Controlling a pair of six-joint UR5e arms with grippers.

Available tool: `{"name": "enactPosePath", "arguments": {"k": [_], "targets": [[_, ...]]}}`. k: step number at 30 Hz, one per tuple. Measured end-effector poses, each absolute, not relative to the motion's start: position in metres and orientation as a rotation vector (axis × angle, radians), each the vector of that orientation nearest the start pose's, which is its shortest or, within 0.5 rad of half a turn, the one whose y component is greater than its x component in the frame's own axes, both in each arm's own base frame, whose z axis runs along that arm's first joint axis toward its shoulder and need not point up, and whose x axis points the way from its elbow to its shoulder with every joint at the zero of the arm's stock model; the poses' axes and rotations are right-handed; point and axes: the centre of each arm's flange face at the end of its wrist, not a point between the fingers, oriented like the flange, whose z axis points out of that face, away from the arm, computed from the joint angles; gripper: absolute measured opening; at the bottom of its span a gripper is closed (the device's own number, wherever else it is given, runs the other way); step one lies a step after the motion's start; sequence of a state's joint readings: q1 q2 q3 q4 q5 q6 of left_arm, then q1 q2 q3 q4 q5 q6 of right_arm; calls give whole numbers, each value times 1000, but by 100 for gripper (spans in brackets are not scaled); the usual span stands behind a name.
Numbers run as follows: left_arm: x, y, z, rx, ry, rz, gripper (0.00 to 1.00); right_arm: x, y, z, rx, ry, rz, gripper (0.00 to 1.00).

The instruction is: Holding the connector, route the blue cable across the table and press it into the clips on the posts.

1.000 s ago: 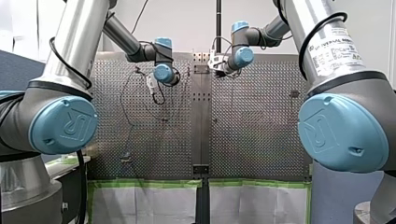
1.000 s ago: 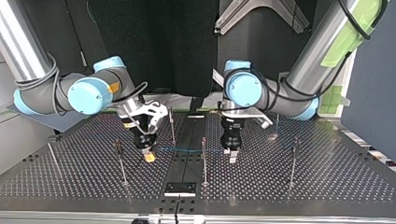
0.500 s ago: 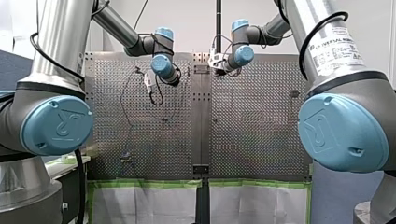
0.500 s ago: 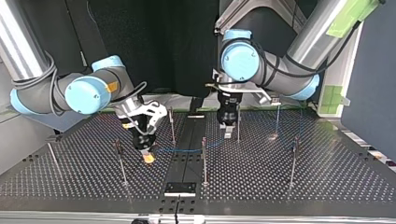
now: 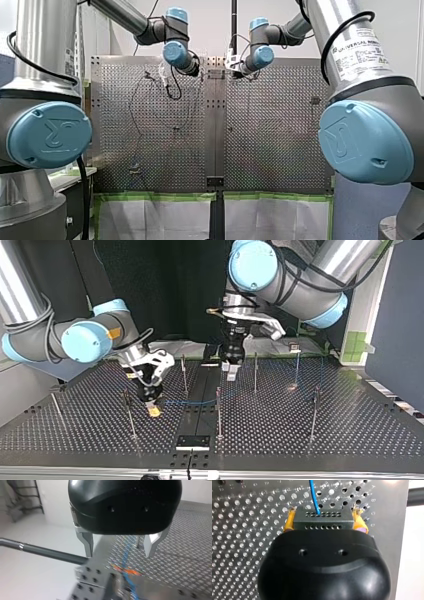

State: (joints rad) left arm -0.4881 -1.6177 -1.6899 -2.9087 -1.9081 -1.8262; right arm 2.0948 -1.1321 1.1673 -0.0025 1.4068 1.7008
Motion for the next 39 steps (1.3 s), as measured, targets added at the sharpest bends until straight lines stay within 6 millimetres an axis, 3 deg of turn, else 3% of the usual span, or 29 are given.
{"name": "enactPosePath", "arguments": {"k": [3, 10, 14, 39], "targets": [[392, -335, 444, -88, 1501, -360, 100, 461, -505, 431, 1702, -956, 1757, 0], [386, -368, 455, -40, 1499, -408, 100, 456, -509, 430, 1697, -968, 1750, 0], [389, -376, 461, -37, 1489, -417, 100, 455, -510, 430, 1695, -970, 1748, 0], [440, -421, 440, 18, 1560, -312, 100, 452, -513, 429, 1691, -977, 1746, 0]]}}
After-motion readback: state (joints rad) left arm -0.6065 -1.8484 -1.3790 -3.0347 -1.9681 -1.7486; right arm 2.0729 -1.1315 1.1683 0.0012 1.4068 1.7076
